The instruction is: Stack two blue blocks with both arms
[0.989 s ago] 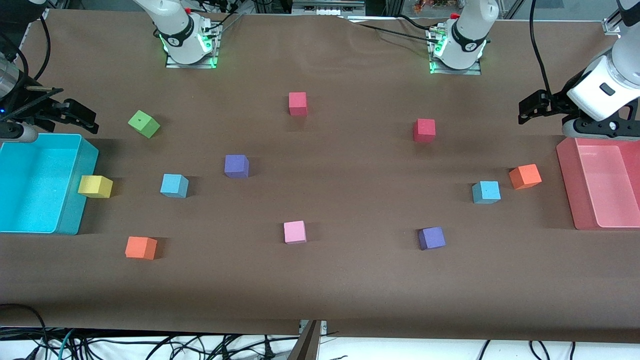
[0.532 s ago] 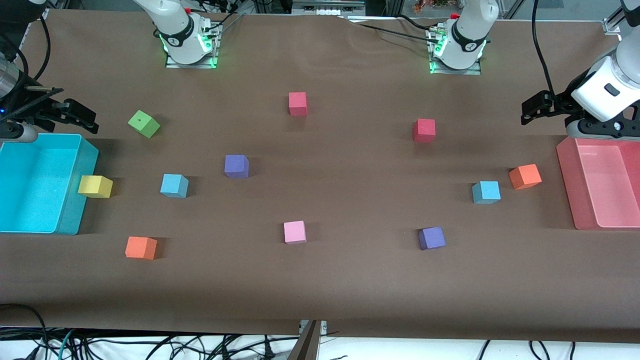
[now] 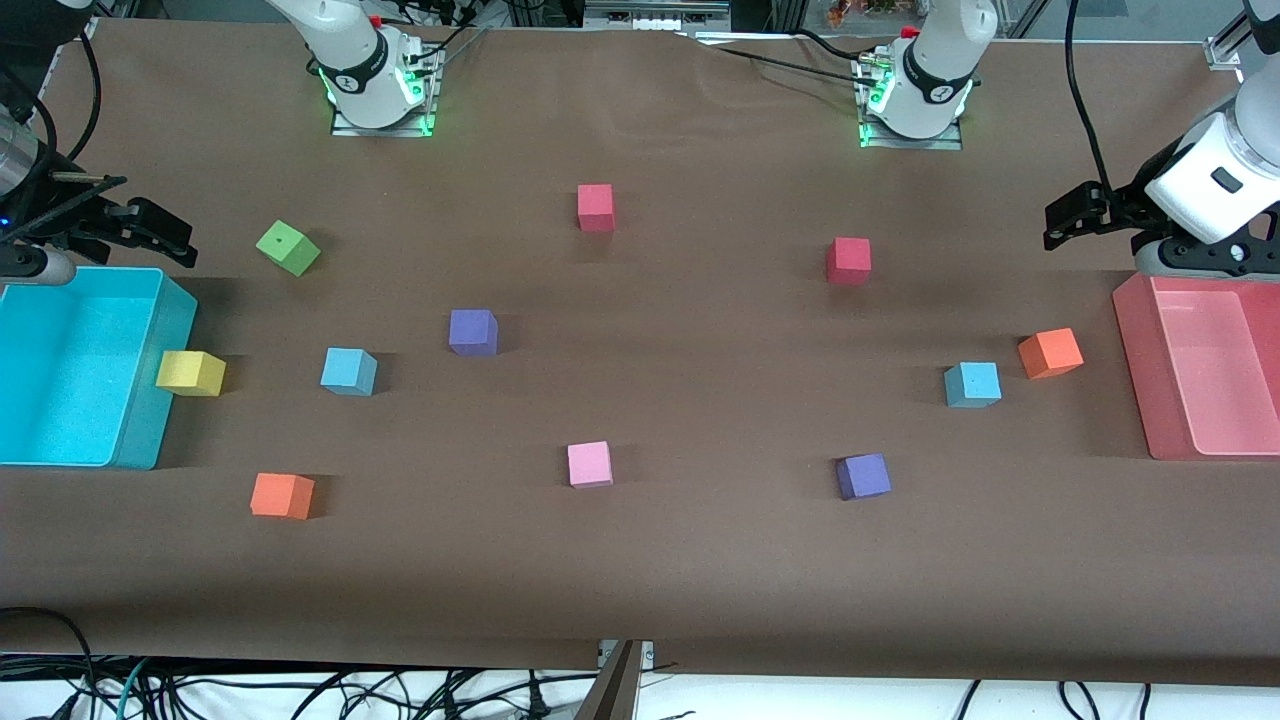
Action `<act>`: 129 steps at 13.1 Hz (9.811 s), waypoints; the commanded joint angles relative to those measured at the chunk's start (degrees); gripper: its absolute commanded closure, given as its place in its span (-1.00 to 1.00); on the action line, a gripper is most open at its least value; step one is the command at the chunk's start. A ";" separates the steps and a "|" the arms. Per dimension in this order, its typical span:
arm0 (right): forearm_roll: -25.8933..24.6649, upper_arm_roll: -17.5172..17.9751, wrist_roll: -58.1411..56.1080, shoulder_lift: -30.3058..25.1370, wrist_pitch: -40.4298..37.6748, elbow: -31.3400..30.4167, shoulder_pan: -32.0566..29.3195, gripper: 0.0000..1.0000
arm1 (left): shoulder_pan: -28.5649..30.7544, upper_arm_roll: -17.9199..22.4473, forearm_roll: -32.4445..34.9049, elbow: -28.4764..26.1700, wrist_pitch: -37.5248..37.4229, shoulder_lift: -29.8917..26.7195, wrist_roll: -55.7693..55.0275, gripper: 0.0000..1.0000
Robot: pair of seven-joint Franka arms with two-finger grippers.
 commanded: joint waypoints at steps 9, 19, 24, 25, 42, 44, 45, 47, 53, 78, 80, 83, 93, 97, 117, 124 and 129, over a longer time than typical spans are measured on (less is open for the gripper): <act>-0.71 0.03 -0.23 -1.14 -0.30 -0.94 0.06 -1.00 | 0.59 -0.54 -1.18 -0.42 -0.14 -1.13 0.49 -1.00; -0.71 0.03 -0.14 -1.14 -0.30 -0.94 -0.02 -1.00 | 0.59 -0.45 -1.18 -0.25 -0.14 -1.13 0.58 -1.00; -0.71 0.03 -0.14 -1.14 -0.30 -0.94 0.06 -1.00 | 0.59 -0.54 -0.83 -0.25 -0.14 -1.13 0.58 -1.00; -0.71 0.03 -0.14 -1.14 -0.30 -0.94 0.06 -1.00 | 0.59 -0.54 -0.83 -0.25 -0.14 -1.13 0.58 -1.00; -0.71 0.11 -0.23 -1.14 -0.30 -0.94 0.06 -1.00 | 0.59 -0.98 -1.01 -0.16 -0.14 -1.22 0.58 -1.00; -0.71 0.11 -0.14 -1.14 -0.30 -0.94 -0.02 -1.00 | 0.68 -0.98 -1.01 -0.16 -0.23 -1.22 0.58 -1.00; -0.71 0.11 -0.23 -1.14 -0.30 -0.94 -0.02 -1.00 | 0.59 -1.06 -1.01 -0.24 -0.32 -1.22 0.58 -1.00; -0.71 0.11 -0.23 -1.14 -0.30 -0.94 0.06 -1.00 | 0.59 -1.07 -1.01 -0.16 -0.32 -1.22 0.58 -1.00; -0.71 0.11 -0.14 -1.14 -0.30 -0.94 0.06 -1.00 | 0.76 -0.28 -0.57 0.28 0.38 -1.14 0.67 -1.00; -0.79 0.11 -0.14 15.82 10.12 -4.08 2.88 -1.00 | 2.08 -1.24 -0.57 -1.83 0.83 -1.13 0.67 -1.00; -0.79 0.11 -0.14 15.65 17.42 -9.79 3.05 -1.00 | 2.08 -1.24 -0.57 -1.83 0.83 -0.96 0.67 -1.00; -0.71 0.11 -0.05 16.18 25.96 -15.16 2.97 -1.00 | 2.08 -1.24 -0.57 -1.83 0.83 -0.79 0.67 -1.00; -0.71 0.11 3.20 24.35 35.30 -17.38 3.93 -1.00 | 2.08 -1.24 -0.66 -1.74 0.91 -0.70 0.67 -1.00; -1.23 0.03 3.11 26.81 36.87 -17.20 3.93 -1.00 | 2.08 -1.24 -0.74 -1.56 1.00 -0.78 0.67 -1.00; -0.62 0.11 6.44 28.57 21.96 -4.92 6.47 1.00 | 2.00 -1.24 -0.83 -1.65 1.09 -0.52 0.67 -1.00; -0.27 0.11 23.39 31.64 7.18 10.73 21.66 1.00 | 2.17 -0.98 -0.66 -1.48 2.14 -0.43 0.67 -1.00; 7.10 0.20 36.93 41.21 7.78 24.00 32.83 1.00 | 2.43 -1.15 -0.66 -1.48 2.15 -0.17 0.49 -1.00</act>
